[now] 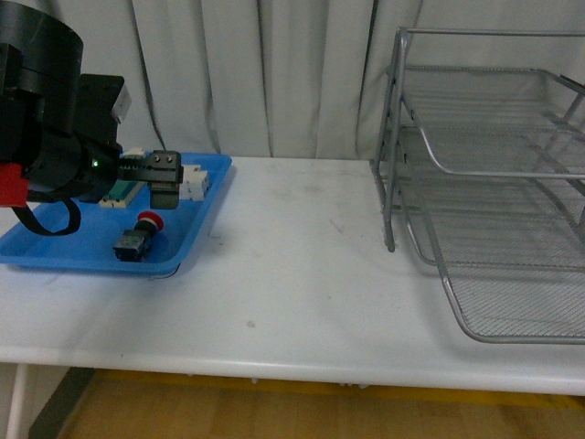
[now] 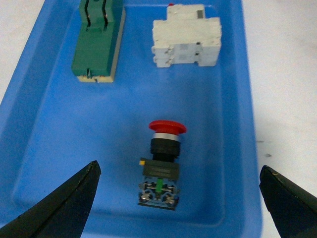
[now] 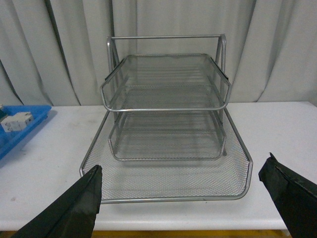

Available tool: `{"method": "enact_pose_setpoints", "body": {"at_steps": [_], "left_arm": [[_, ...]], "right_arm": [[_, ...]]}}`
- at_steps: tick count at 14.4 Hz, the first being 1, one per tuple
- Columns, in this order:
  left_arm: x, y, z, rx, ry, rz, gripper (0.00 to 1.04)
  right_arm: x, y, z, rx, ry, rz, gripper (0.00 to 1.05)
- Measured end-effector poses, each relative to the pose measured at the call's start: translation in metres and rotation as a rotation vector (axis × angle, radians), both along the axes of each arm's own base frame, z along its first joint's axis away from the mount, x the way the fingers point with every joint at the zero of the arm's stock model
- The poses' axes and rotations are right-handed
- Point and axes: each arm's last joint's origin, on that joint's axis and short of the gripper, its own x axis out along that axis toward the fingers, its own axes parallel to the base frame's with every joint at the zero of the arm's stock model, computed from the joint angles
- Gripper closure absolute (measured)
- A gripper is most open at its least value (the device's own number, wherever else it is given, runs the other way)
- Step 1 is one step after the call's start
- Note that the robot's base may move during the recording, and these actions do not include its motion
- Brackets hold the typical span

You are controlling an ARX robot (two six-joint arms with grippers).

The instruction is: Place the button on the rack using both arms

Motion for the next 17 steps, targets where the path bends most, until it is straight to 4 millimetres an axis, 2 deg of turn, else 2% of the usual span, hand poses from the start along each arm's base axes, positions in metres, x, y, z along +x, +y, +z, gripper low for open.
{"method": "enact_pose_setpoints", "body": {"at_steps": [4, 7, 11, 15, 17], "left_arm": [[0.004, 0.02, -0.031, 0.03, 0.114, -0.004, 0.07], [0.008, 0.016, -0.031, -0.02, 0.117, -0.052, 0.07], [0.014, 0.012, -0.051, -0.025, 0.165, -0.065, 0.07], [0.026, 0.012, -0.053, -0.014, 0.161, -0.051, 0.07], [0.028, 0.012, -0.061, -0.029, 0.187, -0.045, 0.07]], "right_arm": [[0.0, 0.0, 0.0, 0.0, 0.0, 0.0, 0.06], [0.0, 0.0, 0.0, 0.0, 0.0, 0.0, 0.06], [0.0, 0.0, 0.0, 0.0, 0.0, 0.0, 0.06], [0.0, 0.0, 0.0, 0.0, 0.0, 0.0, 0.06], [0.0, 0.0, 0.0, 0.0, 0.0, 0.0, 0.06]]}}
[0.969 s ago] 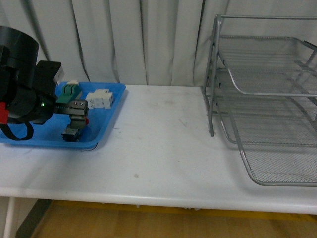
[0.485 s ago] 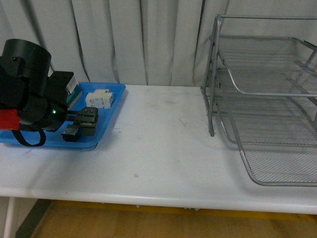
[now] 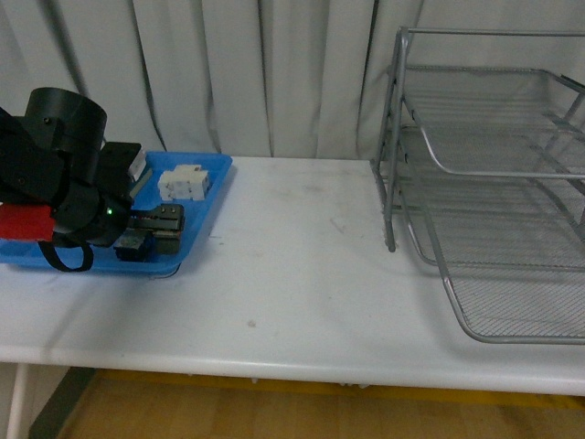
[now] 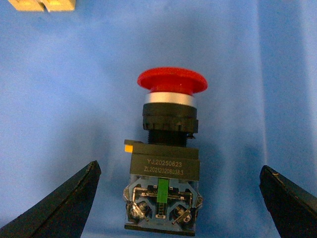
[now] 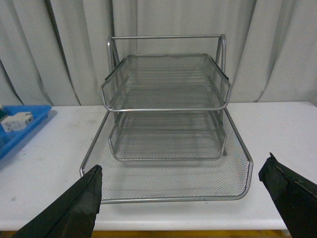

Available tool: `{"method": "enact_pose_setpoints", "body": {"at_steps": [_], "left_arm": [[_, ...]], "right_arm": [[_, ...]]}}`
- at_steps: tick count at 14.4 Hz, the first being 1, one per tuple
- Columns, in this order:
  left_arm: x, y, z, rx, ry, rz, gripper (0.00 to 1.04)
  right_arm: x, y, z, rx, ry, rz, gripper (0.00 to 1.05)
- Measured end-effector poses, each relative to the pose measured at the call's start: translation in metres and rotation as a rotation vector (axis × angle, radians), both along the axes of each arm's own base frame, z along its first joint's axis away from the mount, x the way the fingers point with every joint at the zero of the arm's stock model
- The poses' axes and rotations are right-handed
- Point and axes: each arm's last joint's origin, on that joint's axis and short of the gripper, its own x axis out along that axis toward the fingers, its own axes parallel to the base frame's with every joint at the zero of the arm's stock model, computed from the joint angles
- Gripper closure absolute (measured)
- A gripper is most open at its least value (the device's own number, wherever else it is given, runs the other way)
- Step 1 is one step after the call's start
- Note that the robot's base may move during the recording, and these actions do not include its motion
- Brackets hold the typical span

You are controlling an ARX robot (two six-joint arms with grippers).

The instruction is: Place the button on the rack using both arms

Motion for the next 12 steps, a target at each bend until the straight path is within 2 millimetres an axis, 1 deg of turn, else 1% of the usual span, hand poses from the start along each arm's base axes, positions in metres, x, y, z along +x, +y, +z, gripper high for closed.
{"method": "enact_pose_setpoints", "body": {"at_steps": [2, 3, 4, 8, 9, 11, 12], "left_arm": [[0.001, 0.0, -0.007, -0.005, 0.021, 0.009, 0.07], [0.003, 0.0, -0.007, -0.006, 0.024, 0.01, 0.07], [0.004, 0.0, -0.006, -0.004, 0.025, 0.011, 0.15], [0.004, 0.0, -0.007, -0.012, 0.033, 0.024, 0.59], [0.004, 0.0, -0.007, -0.012, 0.033, 0.025, 0.67], [0.001, 0.001, -0.005, -0.012, 0.03, 0.025, 0.68], [-0.007, 0.001, 0.002, -0.014, 0.023, 0.024, 0.68]], "right_arm": [[0.0, 0.0, 0.0, 0.0, 0.0, 0.0, 0.06], [0.0, 0.0, 0.0, 0.0, 0.0, 0.0, 0.06], [0.0, 0.0, 0.0, 0.0, 0.0, 0.0, 0.06], [0.0, 0.0, 0.0, 0.0, 0.0, 0.0, 0.06], [0.0, 0.0, 0.0, 0.0, 0.0, 0.0, 0.06], [0.0, 0.0, 0.0, 0.0, 0.0, 0.0, 0.06], [0.0, 0.0, 0.0, 0.0, 0.0, 0.0, 0.06]]}}
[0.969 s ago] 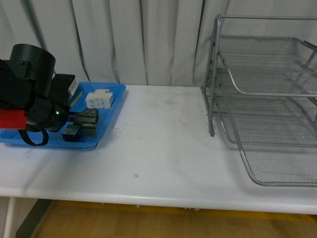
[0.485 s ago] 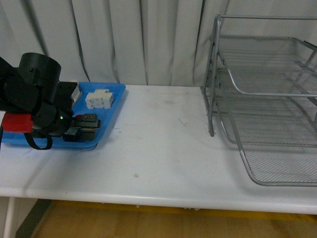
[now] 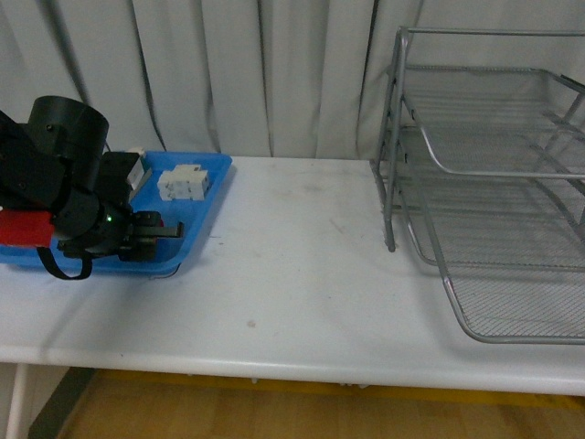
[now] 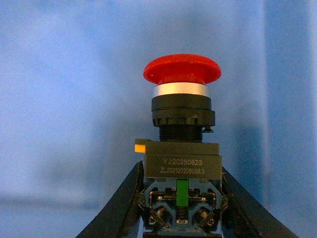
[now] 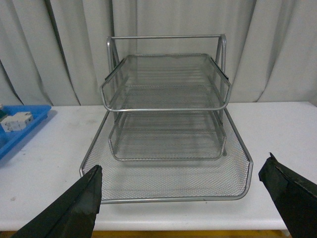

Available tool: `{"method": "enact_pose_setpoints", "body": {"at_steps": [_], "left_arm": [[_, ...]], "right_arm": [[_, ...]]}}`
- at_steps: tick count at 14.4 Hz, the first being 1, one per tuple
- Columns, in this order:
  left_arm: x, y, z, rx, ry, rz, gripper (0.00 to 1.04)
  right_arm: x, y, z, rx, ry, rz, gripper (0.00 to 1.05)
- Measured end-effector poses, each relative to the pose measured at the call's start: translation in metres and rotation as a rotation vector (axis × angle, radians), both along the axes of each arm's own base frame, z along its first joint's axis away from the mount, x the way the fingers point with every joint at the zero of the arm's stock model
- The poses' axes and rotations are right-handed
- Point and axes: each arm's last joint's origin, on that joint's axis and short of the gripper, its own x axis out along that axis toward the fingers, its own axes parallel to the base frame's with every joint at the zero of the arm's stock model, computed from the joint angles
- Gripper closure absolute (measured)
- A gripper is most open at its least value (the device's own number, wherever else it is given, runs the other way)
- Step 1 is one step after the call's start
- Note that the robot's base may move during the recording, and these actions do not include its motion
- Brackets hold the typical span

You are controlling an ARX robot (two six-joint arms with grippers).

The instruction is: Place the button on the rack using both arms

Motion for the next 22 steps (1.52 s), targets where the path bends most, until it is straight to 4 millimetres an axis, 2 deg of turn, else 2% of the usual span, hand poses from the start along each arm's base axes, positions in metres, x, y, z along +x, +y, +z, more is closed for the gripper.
{"method": "enact_pose_setpoints", "body": {"at_steps": [1, 3, 4, 5, 7, 9, 10, 12, 14, 22], "left_arm": [[-0.008, -0.001, 0.014, -0.006, -0.031, -0.008, 0.68], [-0.031, -0.01, 0.062, -0.03, -0.148, -0.043, 0.68], [-0.048, -0.018, 0.085, -0.044, -0.205, -0.075, 0.68], [-0.074, -0.026, 0.106, -0.06, -0.244, -0.112, 0.68], [-0.127, -0.031, 0.118, -0.076, -0.245, -0.149, 0.68], [-0.177, -0.022, 0.125, -0.09, -0.282, -0.094, 0.69], [-0.195, -0.02, 0.129, -0.089, -0.308, -0.08, 0.69], [-0.211, -0.023, 0.13, -0.09, -0.319, -0.09, 0.69], [-0.206, -0.015, 0.127, -0.102, -0.329, -0.07, 0.69], [-0.206, -0.018, 0.116, -0.116, -0.303, -0.087, 0.69]], "right_arm": [[0.0, 0.0, 0.0, 0.0, 0.0, 0.0, 0.06], [0.0, 0.0, 0.0, 0.0, 0.0, 0.0, 0.06], [0.0, 0.0, 0.0, 0.0, 0.0, 0.0, 0.06], [0.0, 0.0, 0.0, 0.0, 0.0, 0.0, 0.06], [0.0, 0.0, 0.0, 0.0, 0.0, 0.0, 0.06], [0.0, 0.0, 0.0, 0.0, 0.0, 0.0, 0.06], [0.0, 0.0, 0.0, 0.0, 0.0, 0.0, 0.06], [0.0, 0.0, 0.0, 0.0, 0.0, 0.0, 0.06], [0.0, 0.0, 0.0, 0.0, 0.0, 0.0, 0.06], [0.0, 0.0, 0.0, 0.0, -0.001, 0.001, 0.06]]}}
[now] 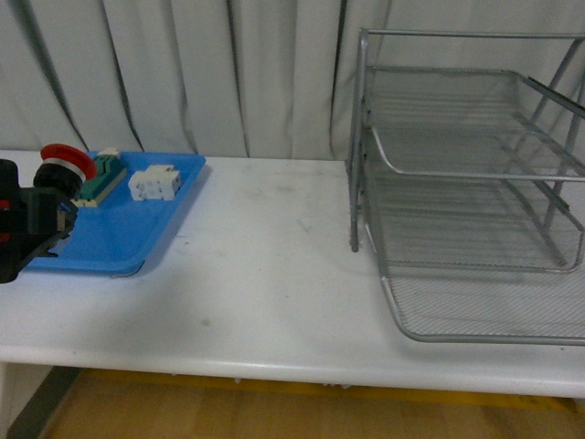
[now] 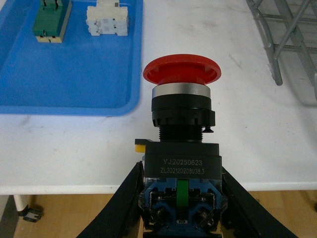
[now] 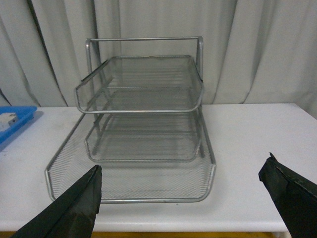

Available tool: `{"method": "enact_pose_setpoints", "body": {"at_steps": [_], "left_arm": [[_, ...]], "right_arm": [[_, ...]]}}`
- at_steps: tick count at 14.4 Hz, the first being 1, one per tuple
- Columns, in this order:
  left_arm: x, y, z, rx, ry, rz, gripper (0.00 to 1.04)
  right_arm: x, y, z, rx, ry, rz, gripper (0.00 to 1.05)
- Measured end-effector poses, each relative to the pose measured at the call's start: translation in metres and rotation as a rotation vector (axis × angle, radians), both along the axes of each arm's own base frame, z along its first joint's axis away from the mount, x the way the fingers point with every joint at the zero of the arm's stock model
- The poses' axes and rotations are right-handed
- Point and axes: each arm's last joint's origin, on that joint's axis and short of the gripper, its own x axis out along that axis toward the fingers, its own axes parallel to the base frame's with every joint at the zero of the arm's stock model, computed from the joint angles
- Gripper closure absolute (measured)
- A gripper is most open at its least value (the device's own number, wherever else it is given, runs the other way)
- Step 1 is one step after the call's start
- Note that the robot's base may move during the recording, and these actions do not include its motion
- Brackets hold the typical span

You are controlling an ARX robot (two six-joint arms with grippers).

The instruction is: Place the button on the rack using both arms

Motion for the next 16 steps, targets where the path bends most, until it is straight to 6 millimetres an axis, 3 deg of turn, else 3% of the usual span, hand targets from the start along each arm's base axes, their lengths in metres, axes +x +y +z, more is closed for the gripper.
{"method": "enact_pose_setpoints", "body": {"at_steps": [7, 12, 15, 16], "left_arm": [[0.006, -0.004, -0.003, 0.003, 0.007, 0.007, 0.69], [0.055, -0.079, 0.017, -0.04, -0.031, -0.15, 0.69], [0.056, -0.139, 0.005, -0.027, 0.034, -0.326, 0.69], [0.055, -0.151, -0.001, -0.018, 0.06, -0.364, 0.69]], "right_arm": [[0.0, 0.0, 0.0, 0.0, 0.0, -0.002, 0.06], [0.0, 0.0, 0.0, 0.0, 0.0, -0.004, 0.06], [0.0, 0.0, 0.0, 0.0, 0.0, -0.004, 0.06], [0.0, 0.0, 0.0, 0.0, 0.0, -0.004, 0.06]]}}
